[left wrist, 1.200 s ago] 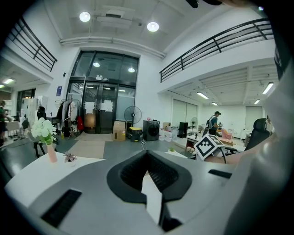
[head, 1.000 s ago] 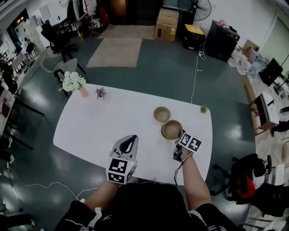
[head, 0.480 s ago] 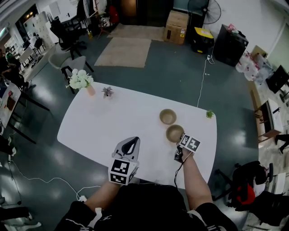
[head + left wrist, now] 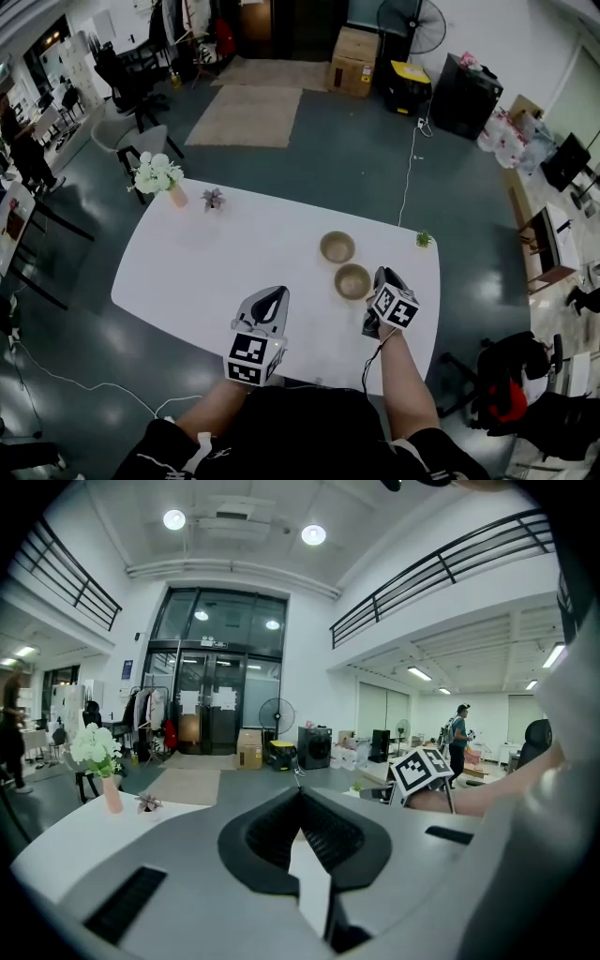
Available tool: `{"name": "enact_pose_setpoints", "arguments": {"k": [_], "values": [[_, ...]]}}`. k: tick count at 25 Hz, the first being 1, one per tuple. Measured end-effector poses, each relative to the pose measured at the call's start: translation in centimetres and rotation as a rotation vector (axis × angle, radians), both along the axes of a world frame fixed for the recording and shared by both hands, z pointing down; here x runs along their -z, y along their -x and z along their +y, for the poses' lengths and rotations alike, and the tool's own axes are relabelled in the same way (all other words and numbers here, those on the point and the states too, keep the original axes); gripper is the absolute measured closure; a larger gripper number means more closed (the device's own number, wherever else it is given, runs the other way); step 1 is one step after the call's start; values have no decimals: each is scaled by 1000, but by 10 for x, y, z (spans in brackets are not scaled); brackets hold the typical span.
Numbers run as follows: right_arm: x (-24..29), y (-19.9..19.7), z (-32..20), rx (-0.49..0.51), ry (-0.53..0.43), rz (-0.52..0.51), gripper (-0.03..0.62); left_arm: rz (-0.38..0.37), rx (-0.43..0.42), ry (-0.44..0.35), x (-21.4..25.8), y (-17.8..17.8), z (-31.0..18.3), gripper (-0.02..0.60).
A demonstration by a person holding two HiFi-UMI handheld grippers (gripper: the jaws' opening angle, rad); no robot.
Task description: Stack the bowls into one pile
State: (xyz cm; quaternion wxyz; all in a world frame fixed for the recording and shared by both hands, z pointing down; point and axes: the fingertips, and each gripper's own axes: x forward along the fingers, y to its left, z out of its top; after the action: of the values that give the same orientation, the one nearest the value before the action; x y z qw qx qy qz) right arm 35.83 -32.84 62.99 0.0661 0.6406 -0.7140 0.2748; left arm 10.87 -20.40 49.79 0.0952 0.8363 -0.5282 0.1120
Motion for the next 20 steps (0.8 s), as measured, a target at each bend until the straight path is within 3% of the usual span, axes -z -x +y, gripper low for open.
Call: {"name": "enact_pose_setpoints", "arguments": {"k": [6,10,13,20], "values": [[118,7,29,59,-357,137,573,28,-22,-29,12,-19,-8,569],[173,10,57,55,-520,190,579,35,-52,-55,21,-33,-16,569],[185,10,74,57,-559,207,579,34,-74,-69,25,-45,-21,569],[176,4,90,54,-539,192,579,31,-99,-81,33,-65,-25,569]]}}
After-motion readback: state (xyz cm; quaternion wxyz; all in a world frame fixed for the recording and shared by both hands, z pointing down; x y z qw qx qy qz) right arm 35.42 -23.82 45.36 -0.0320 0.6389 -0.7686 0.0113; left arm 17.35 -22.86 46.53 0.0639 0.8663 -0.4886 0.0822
